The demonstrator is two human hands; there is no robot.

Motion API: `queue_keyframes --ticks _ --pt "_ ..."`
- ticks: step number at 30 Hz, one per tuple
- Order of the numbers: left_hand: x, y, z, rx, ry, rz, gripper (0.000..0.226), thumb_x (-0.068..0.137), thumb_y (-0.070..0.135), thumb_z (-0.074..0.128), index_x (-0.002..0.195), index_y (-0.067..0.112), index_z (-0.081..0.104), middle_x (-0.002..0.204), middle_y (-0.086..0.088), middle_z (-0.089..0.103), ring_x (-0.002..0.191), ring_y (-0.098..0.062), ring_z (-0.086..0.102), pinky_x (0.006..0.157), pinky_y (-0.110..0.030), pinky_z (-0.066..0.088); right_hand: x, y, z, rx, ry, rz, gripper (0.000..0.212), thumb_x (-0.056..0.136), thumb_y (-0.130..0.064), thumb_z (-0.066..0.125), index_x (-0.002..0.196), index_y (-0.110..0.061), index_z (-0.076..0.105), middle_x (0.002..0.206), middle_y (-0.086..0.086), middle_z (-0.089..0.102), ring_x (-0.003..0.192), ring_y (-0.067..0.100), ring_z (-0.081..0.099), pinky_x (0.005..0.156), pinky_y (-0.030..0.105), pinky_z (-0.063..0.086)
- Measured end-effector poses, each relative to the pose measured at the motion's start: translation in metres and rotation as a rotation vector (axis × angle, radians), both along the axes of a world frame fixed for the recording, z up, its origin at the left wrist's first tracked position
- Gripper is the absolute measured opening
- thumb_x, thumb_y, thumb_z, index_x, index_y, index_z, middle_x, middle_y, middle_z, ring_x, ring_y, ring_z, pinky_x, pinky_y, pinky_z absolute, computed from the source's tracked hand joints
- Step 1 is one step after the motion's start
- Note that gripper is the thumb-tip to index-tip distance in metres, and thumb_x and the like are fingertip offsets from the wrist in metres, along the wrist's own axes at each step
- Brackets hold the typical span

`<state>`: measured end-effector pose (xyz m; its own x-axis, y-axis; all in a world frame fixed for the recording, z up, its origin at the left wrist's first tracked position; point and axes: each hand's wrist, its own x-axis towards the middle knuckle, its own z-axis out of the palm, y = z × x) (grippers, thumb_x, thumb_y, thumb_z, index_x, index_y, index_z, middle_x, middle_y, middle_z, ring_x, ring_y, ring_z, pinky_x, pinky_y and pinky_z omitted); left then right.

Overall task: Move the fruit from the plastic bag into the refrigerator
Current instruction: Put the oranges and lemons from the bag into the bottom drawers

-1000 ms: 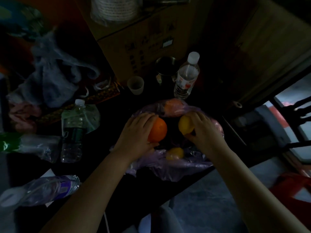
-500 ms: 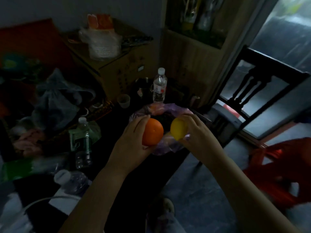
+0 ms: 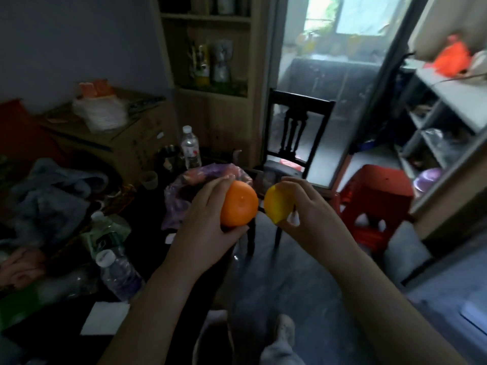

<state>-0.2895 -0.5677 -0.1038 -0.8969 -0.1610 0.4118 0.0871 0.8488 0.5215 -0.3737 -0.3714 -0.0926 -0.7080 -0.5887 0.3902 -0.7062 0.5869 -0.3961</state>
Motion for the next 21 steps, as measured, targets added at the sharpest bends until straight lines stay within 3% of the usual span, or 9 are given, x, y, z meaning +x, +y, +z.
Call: queue_keyframes --ticks 5,11,13,17,21 --pt "0.009 0.058 0.014 0.018 0.035 -0.16 0.09 0.07 0.035 0.08 0.143 0.034 0.027 0.149 0.011 0.026 0.129 0.001 0.019 0.101 -0.031 0.028 0.049 0.071 0.018 0.048 0.01 -0.2 0.069 0.079 -0.026 0.075 0.138 -0.026 0.038 0.149 -0.01 0.03 0.127 0.011 0.038 0.088 0.011 0.024" --pt "0.018 0.131 0.027 -0.007 0.065 -0.328 0.087 0.071 0.037 0.079 0.143 0.031 0.03 0.148 0.009 0.03 0.125 0.005 0.019 0.099 -0.02 0.022 0.094 0.15 0.032 0.027 -0.03 -0.37 0.073 0.079 -0.028 0.074 0.139 -0.032 0.033 0.151 -0.013 0.025 0.128 0.019 0.04 0.089 0.027 0.039" --pt "0.021 0.157 0.03 0.011 0.071 -0.393 0.086 0.07 0.034 0.08 0.142 0.03 0.032 0.147 0.009 0.032 0.126 0.003 0.023 0.099 -0.012 0.02 0.111 0.176 0.034 0.026 -0.042 -0.414 0.073 0.079 -0.032 0.074 0.139 -0.033 0.033 0.15 -0.016 0.024 0.128 0.017 0.04 0.09 0.026 0.039" --pt "0.032 0.225 0.029 0.118 0.004 -0.519 0.088 0.067 0.032 0.083 0.141 0.032 0.034 0.143 0.017 0.03 0.128 -0.004 0.031 0.102 -0.032 0.036 0.15 0.239 0.037 0.031 -0.068 -0.517 0.072 0.078 -0.032 0.074 0.137 -0.034 0.033 0.148 -0.016 0.025 0.125 0.013 0.041 0.088 0.02 0.034" --pt "0.055 0.31 0.026 0.099 -0.056 -0.676 0.092 0.067 0.032 0.083 0.142 0.034 0.031 0.147 0.011 0.029 0.13 -0.01 0.032 0.101 -0.032 0.033 0.201 0.318 0.035 0.05 -0.058 -0.654 0.071 0.076 -0.027 0.077 0.136 -0.022 0.04 0.147 -0.005 0.033 0.122 0.02 0.047 0.09 0.023 0.038"
